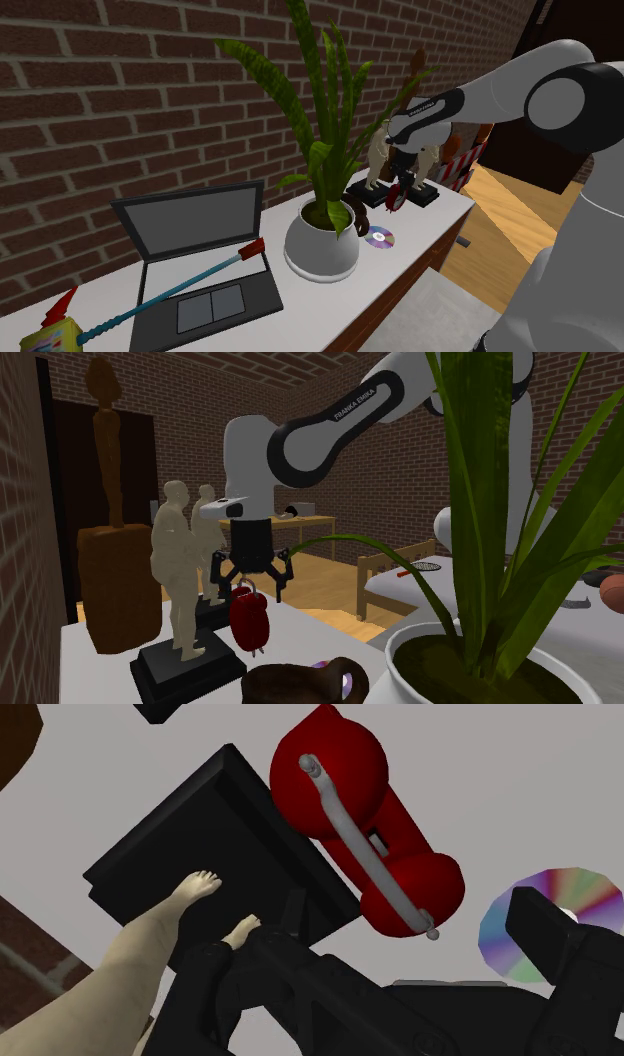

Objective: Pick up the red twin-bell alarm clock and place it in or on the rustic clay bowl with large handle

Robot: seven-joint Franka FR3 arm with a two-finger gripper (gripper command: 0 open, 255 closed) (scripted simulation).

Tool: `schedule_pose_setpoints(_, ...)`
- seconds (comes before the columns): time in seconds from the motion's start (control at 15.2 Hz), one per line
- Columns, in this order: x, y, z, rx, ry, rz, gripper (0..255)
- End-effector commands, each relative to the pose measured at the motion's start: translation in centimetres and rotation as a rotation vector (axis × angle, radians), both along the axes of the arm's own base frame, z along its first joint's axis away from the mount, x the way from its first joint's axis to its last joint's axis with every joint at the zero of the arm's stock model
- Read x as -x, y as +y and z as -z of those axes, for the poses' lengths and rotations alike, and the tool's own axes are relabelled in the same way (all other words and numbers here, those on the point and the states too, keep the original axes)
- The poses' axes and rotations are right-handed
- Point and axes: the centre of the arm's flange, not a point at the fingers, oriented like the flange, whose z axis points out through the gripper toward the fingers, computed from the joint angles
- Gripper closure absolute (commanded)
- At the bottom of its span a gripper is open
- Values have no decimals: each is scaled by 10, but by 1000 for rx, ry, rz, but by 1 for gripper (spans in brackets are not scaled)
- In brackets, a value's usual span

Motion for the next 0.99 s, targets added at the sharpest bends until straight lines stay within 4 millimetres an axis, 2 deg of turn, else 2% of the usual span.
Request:
schedule_pose_setpoints(0.0,0,0,0,0,0,0,0)
schedule_pose_setpoints(0.07,0,0,0,0,0,0,0)
schedule_pose_setpoints(0.13,0,0,0,0,0,0,255)
schedule_pose_setpoints(0.73,0,0,0,0,0,0,255)
schedule_pose_setpoints(0.92,0,0,-16,0,0,0,255)
